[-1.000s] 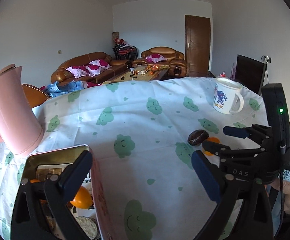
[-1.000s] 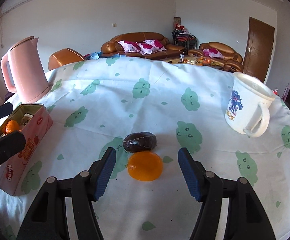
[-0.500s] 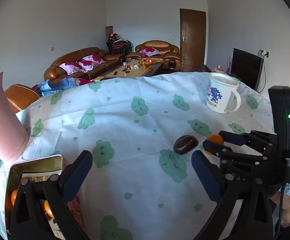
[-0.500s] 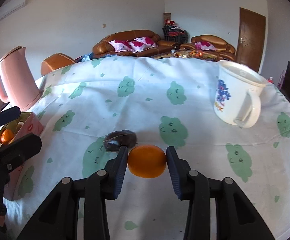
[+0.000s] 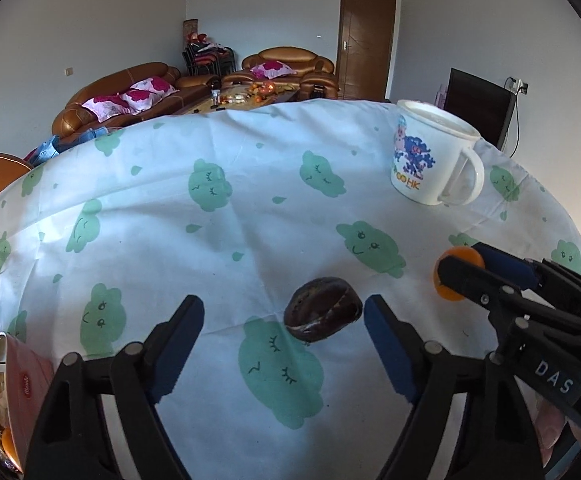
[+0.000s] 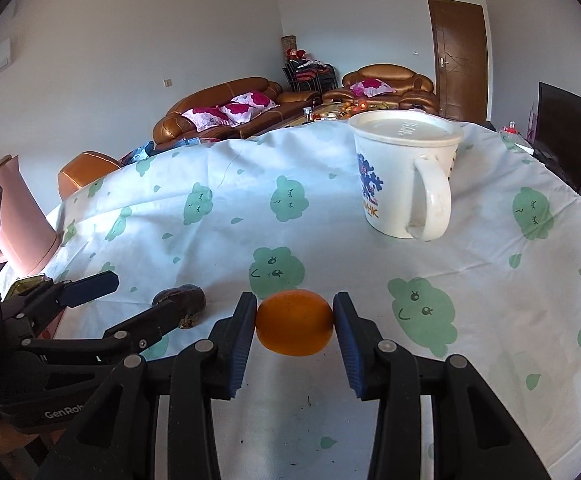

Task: Organize fruits
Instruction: 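Grasp the orange with the right gripper while the left grasps the dark brown oval fruit, then lift the orange with the right gripper while the left lifts the dark brown fruit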

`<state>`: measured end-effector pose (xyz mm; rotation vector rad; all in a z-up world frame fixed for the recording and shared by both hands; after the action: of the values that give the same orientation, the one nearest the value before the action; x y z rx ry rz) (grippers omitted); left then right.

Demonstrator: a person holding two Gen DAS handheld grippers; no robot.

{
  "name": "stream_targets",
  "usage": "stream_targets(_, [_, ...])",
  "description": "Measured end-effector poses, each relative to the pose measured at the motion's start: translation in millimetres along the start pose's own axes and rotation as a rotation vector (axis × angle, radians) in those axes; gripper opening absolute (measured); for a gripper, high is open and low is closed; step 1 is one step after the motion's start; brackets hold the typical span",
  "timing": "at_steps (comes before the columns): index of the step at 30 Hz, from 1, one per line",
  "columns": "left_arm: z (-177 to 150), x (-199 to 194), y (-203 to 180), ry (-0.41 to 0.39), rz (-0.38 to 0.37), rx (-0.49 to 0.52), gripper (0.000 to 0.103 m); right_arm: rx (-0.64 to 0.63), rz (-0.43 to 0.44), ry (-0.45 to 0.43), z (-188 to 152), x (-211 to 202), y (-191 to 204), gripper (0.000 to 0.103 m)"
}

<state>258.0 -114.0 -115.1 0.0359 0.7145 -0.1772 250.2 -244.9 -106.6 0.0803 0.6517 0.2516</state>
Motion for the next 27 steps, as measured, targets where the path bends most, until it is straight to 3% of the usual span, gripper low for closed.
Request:
stream_targets(6, [0.0, 13.3, -6.6, 0.029, -0.019, 0.007, 0.070, -0.014, -0.003, 0.003, -0.8, 1.0, 2.4, 0.042])
stream_targets(9, [-1.8, 18.9, -5.6, 0.058, -0.071, -0.021, 0.057, -0.024, -0.004, 0.008, -1.3, 2.0, 3.8, 0.042])
stream_targets(11, [-2.5, 18.8, -6.2, 0.063, -0.087, -0.026, 0.042, -0.031, -0.005, 0.010, -1.7, 2.0, 4.5, 0.042])
stream_targets(27, [-1.0, 1.7, -9.7, 0.000, -0.077, 0.002, 0.031, -0.075, 0.015, -0.036, 1.4, -6.8, 14.0, 0.042])
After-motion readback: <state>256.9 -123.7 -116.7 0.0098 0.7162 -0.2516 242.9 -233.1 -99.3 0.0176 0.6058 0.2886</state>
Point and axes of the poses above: each gripper's, at about its wrist camera, not at the fingertips, and x roughly the way its jaws point, y to its left, z to its top, the point moved 7 cm from there along x, roughly the way its jaws point, and after that the axes turned 4 degrees about -y, right-handed, at the moved point
